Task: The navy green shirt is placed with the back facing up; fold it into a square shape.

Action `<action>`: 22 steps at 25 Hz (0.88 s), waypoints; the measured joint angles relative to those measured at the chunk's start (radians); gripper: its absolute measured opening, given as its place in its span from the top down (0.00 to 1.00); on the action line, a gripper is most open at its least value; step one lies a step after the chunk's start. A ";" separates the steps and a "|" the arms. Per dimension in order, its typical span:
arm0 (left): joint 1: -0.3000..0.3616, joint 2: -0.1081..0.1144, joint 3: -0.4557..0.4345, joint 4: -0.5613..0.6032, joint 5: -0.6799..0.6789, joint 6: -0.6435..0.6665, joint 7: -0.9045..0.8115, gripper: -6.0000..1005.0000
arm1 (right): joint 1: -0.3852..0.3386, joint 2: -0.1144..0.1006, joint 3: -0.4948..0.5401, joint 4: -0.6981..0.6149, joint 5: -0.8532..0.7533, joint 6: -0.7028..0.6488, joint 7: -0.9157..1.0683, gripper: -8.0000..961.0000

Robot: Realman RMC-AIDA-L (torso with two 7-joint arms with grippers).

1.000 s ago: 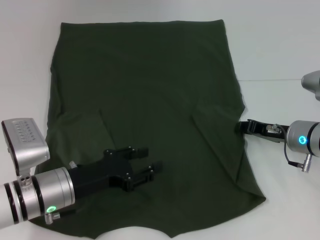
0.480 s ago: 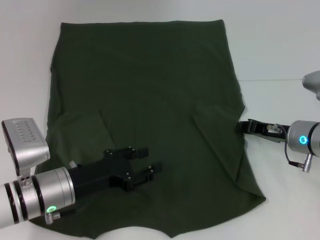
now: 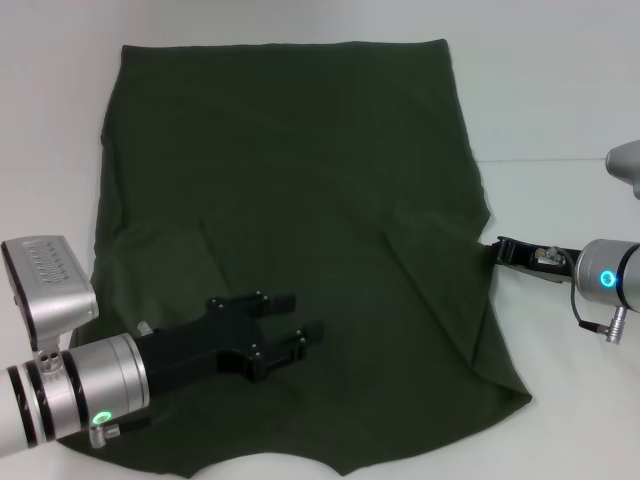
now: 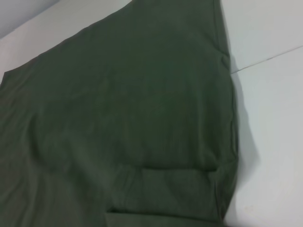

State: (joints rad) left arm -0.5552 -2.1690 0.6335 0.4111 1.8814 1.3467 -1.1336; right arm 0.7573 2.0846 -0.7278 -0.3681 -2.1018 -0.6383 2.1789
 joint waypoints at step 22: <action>0.001 0.000 0.000 0.001 -0.001 0.000 0.000 0.44 | -0.070 -0.016 0.081 -0.068 0.009 -0.181 0.002 0.85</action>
State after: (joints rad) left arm -0.5540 -2.1690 0.6335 0.4120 1.8805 1.3468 -1.1336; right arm 0.6871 2.0690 -0.6463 -0.4359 -2.0924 -0.8192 2.1813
